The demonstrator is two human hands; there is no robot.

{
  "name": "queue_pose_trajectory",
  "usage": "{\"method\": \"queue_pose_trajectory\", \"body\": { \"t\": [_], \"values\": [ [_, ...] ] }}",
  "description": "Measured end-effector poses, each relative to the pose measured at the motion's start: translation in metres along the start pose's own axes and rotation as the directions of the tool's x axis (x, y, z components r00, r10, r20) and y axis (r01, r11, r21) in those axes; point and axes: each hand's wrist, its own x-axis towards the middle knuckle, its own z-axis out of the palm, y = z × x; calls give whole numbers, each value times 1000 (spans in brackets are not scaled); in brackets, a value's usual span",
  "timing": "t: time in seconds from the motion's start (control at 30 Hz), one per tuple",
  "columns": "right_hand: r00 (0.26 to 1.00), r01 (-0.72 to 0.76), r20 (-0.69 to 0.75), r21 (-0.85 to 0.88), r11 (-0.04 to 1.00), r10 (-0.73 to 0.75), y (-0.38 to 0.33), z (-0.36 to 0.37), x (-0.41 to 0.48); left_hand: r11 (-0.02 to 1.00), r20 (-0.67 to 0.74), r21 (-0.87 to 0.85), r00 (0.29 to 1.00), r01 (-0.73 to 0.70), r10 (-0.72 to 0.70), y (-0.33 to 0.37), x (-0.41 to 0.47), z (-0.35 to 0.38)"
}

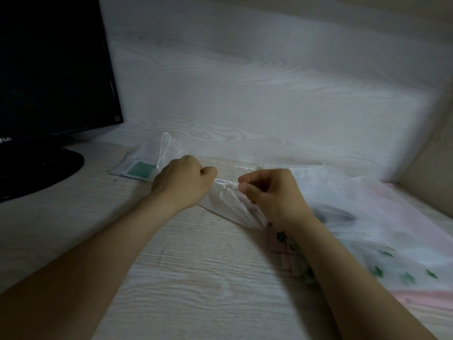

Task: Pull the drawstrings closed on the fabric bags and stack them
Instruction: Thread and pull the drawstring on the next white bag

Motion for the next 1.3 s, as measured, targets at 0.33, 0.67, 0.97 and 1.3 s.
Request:
{"method": "queue_pose_trajectory", "body": {
  "t": [0.33, 0.67, 0.97, 1.3],
  "values": [
    [995, 95, 36, -563, 821, -91, 0, 1, -1, 998, -61, 70, 998, 3, 1, -21, 11, 0],
    [989, -87, -144, -416, 905, 29, 1, 7, 0, 982, -166, 184, 983, -50, 81, -21, 7, 4],
    [997, -76, 33, 298, 952, 69, -24, 12, -15, 968, 139, -241, 985, -66, 102, -26, 9, 6],
    [988, 153, -72, 395, 906, -136, -48, 28, -22, 736, 144, -667, 989, 114, -22, -24, 18, -9]
  ]
}}
